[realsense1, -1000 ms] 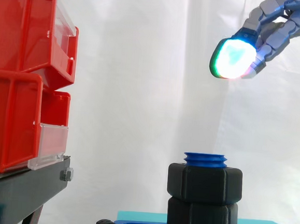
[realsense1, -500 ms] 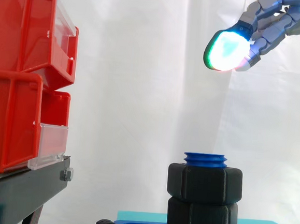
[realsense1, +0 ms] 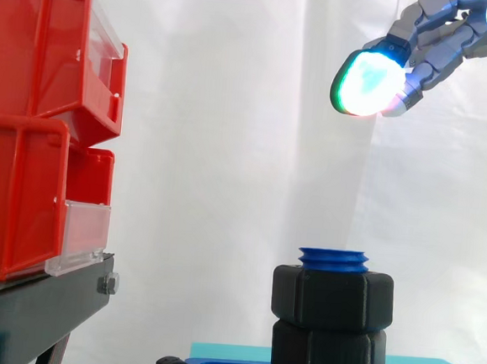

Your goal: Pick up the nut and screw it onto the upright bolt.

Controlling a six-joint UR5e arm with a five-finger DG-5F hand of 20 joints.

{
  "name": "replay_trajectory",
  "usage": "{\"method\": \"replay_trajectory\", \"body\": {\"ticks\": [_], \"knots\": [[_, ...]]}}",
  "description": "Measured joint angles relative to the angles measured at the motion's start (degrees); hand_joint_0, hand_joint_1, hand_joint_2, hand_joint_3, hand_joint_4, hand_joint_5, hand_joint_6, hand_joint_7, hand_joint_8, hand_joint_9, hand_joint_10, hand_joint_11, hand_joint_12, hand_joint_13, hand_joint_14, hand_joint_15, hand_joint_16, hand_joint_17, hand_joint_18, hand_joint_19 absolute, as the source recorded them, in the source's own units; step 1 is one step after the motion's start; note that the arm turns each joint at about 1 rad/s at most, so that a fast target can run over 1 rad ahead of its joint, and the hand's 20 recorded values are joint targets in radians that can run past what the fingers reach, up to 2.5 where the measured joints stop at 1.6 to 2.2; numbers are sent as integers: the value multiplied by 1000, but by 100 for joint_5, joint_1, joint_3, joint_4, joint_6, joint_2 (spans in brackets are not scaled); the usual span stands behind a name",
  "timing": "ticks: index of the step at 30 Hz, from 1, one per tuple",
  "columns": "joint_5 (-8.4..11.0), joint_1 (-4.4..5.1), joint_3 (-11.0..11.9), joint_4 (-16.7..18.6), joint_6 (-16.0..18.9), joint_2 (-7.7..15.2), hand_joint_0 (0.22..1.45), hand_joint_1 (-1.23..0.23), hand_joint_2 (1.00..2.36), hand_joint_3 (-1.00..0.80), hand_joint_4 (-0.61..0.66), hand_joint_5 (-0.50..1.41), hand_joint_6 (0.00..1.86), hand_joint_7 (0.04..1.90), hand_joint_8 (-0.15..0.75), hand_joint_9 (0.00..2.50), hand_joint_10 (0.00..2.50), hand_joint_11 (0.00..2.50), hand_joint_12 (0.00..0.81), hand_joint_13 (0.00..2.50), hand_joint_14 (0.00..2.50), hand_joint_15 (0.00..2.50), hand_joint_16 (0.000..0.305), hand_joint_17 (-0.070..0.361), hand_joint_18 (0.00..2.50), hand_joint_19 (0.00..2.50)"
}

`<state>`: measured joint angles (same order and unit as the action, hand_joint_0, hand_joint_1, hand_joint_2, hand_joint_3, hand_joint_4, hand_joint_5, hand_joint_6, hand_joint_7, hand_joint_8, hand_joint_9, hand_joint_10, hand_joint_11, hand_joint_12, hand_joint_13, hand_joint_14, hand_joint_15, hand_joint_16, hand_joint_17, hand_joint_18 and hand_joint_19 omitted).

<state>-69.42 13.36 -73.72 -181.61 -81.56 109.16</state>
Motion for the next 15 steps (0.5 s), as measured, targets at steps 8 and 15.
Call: {"method": "replay_trajectory", "body": {"ticks": [8,15], "knots": [[3,0,0,-3,0,0,465,-328,1000,-500,103,-225,501,645,223,132,0,0,377,42,0,0,48,108,0,0],[4,0,2,-3,0,-1,464,-322,1000,-500,107,-223,501,649,220,135,0,0,377,44,0,0,48,108,0,0]]}}
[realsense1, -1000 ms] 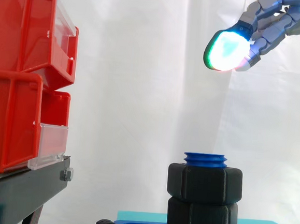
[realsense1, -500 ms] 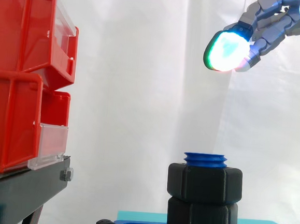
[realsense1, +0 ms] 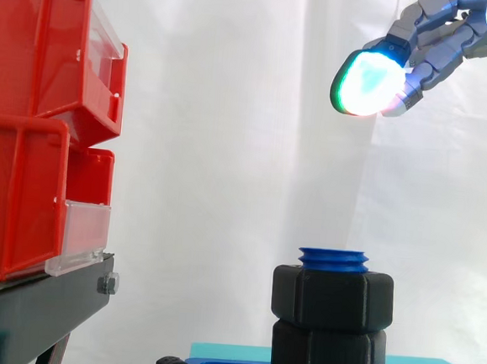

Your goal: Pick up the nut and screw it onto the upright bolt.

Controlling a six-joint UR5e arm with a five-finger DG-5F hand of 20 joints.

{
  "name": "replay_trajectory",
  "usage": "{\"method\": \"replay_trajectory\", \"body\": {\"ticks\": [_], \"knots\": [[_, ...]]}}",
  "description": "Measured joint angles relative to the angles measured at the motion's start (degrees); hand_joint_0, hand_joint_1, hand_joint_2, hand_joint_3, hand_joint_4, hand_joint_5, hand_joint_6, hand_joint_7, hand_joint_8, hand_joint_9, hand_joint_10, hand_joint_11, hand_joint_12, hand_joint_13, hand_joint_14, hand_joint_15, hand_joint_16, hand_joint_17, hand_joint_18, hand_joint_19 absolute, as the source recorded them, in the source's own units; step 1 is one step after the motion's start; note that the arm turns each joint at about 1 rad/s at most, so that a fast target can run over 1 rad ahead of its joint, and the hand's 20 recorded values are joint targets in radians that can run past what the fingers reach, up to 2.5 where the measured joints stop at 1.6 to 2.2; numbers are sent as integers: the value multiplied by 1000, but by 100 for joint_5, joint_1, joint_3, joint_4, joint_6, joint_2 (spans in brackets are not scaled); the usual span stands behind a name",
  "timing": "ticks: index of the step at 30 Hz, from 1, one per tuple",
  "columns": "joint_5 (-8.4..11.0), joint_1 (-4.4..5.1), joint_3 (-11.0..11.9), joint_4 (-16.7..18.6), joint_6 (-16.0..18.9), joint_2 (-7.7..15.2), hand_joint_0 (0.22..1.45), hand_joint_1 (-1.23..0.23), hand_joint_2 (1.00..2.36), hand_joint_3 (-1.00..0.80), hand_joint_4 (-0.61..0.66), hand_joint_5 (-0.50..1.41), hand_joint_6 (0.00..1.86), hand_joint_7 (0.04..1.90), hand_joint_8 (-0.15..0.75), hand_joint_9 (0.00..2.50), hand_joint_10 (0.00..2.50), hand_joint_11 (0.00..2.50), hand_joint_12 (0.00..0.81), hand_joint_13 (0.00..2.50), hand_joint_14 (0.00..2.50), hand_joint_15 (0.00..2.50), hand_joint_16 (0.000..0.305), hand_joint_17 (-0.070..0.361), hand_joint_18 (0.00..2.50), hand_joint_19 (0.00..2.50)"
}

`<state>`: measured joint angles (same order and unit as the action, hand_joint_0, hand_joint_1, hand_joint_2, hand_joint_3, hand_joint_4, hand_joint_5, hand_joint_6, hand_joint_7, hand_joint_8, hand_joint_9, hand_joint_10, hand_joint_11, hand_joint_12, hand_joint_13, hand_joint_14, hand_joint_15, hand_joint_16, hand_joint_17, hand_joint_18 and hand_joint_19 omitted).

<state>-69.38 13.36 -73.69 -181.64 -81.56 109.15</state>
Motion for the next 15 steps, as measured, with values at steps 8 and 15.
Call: {"method": "replay_trajectory", "body": {"ticks": [8,15], "knots": [[0,0,-3,-3,0,0,468,-282,1000,-500,115,-235,502,718,216,41,0,0,379,0,0,0,48,108,0,0],[2,0,-4,-3,0,0,467,-278,1000,-500,119,-237,502,692,208,10,0,0,379,0,0,0,48,108,0,0]]}}
